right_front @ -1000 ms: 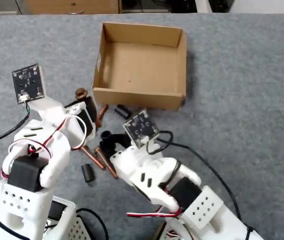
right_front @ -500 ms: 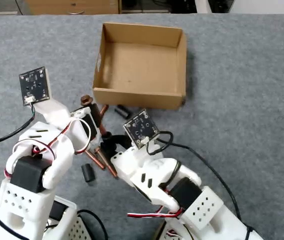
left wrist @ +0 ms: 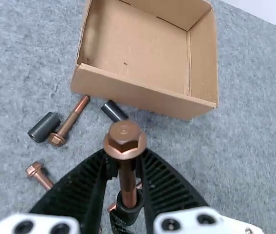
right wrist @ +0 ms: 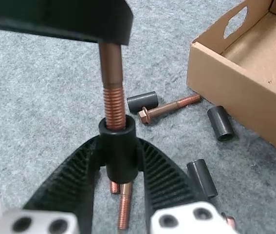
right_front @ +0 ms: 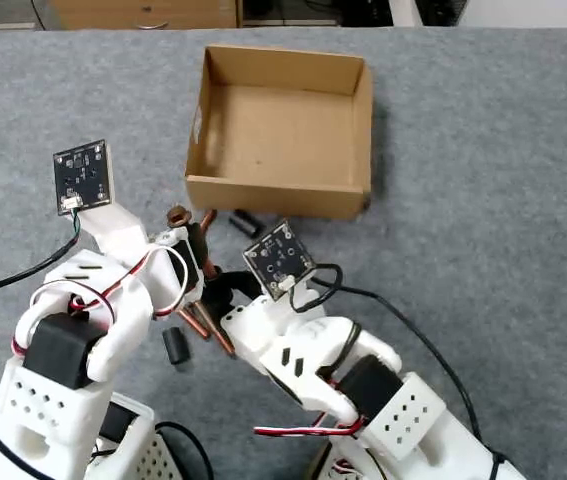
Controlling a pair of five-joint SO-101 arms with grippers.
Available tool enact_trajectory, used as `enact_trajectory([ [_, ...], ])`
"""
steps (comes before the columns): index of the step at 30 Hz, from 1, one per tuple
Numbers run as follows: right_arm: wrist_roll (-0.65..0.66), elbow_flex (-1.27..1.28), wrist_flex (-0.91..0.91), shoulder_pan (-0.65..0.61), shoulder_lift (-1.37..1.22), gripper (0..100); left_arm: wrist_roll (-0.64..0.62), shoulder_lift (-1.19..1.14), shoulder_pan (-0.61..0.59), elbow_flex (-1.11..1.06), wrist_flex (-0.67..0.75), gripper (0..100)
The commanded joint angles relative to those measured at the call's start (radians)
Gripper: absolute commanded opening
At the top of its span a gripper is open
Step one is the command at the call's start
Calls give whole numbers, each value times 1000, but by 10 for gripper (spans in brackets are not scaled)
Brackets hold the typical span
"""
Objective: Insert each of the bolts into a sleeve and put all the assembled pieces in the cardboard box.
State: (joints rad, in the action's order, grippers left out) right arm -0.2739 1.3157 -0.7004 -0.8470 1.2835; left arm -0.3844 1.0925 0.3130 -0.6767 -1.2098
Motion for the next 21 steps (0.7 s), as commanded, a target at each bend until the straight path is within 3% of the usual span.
enact_trajectory([
  [1, 8, -12, -17, -1, 24, 1, -2, 18, 9, 48, -28, 18],
  [10, 44, -12, -58, 5, 73, 1, 2, 18, 52, 40, -107, 26],
  [17, 58, -15, -143, 8, 170, 1, -6, 18, 75, 23, -153, 311],
  [21, 58, -15, -170, 10, 208, 1, -6, 19, 109, 28, -164, 422],
])
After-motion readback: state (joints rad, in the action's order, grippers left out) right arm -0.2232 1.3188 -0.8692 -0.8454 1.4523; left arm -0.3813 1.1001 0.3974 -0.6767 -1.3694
